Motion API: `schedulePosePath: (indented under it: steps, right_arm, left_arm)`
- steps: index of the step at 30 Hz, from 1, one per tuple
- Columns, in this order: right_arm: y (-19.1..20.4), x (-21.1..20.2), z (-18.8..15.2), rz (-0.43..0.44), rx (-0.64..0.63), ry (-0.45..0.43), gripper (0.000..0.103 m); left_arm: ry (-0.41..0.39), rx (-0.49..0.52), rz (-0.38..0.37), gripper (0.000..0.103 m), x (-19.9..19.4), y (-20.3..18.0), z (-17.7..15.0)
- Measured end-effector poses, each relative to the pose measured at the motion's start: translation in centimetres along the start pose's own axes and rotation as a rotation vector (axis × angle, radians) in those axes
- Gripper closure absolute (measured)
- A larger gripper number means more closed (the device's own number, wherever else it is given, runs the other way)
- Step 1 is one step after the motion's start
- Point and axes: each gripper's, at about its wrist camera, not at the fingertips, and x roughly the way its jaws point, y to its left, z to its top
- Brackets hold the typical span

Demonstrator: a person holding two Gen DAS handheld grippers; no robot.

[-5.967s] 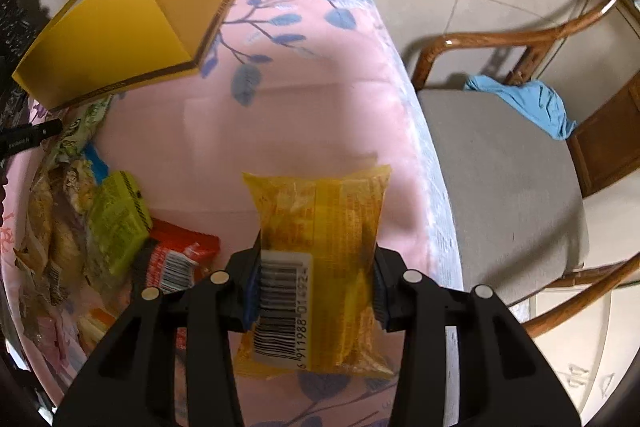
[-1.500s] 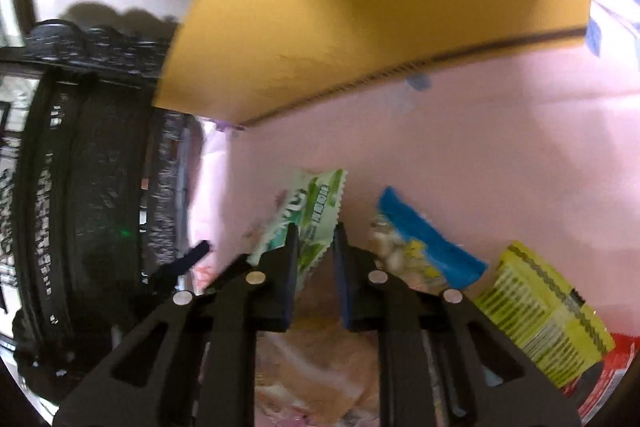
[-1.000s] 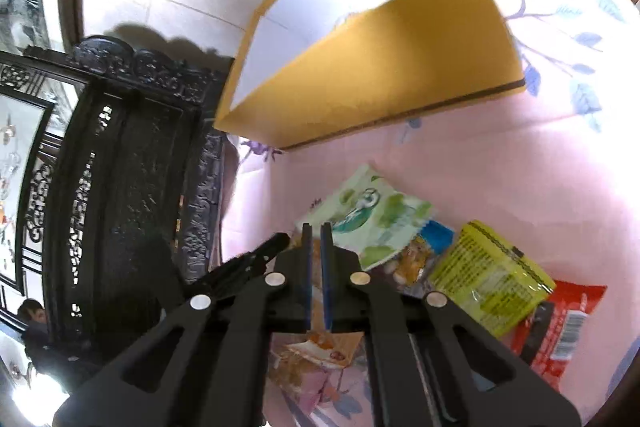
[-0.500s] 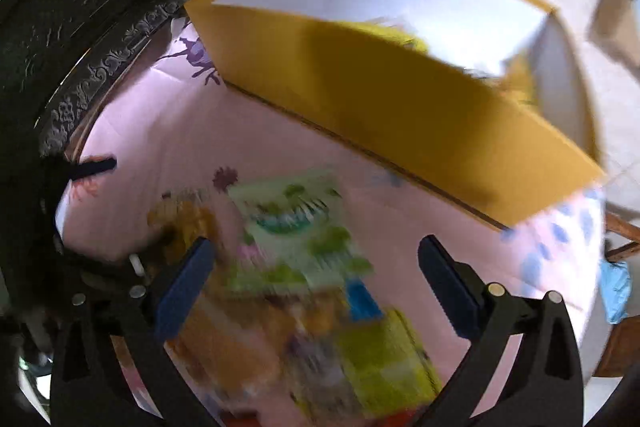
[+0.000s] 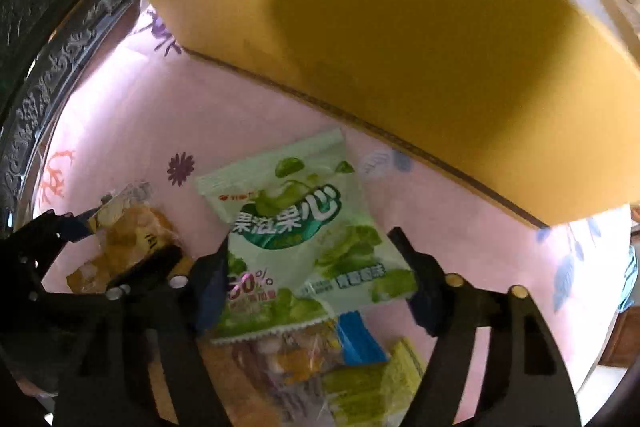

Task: Organize snacks
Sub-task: 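Grasp the clear packet with yellow round snack using the left tool while the right tool holds the green bag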

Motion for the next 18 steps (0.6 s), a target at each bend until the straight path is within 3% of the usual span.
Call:
schedulePosePath:
  steps: [2,8,12,15,18]
  right_arm:
    - [-0.3,-1.0,-0.8,0.005,0.011,-0.025,0.033]
    - [-0.4,-5.6,-2.3,0.036,0.061,-0.116,0.034]
    - [-1.0,-9.2,-3.2,0.059,0.102,-0.184,0.034]
    - [-1.3,-11.4,-3.7,0.044,0.097,-0.214,0.034]
    - [-1.5,-12.6,-4.2,0.031,0.096,-0.228,0.034]
  left_arm:
    - [-0.005,0.002,-0.035,0.040,-0.4,0.2,0.1]
    - [-0.010,-0.030,-0.057,0.051,-2.2,1.5,-0.1]
    - [-0.089,0.003,-0.049,0.067,-5.6,0.2,-0.2]
    - [-0.134,0.054,-0.039,0.068,-6.8,-0.1,0.4]
    - [-0.096,0.030,-0.052,0.067,-6.4,0.2,-0.2]
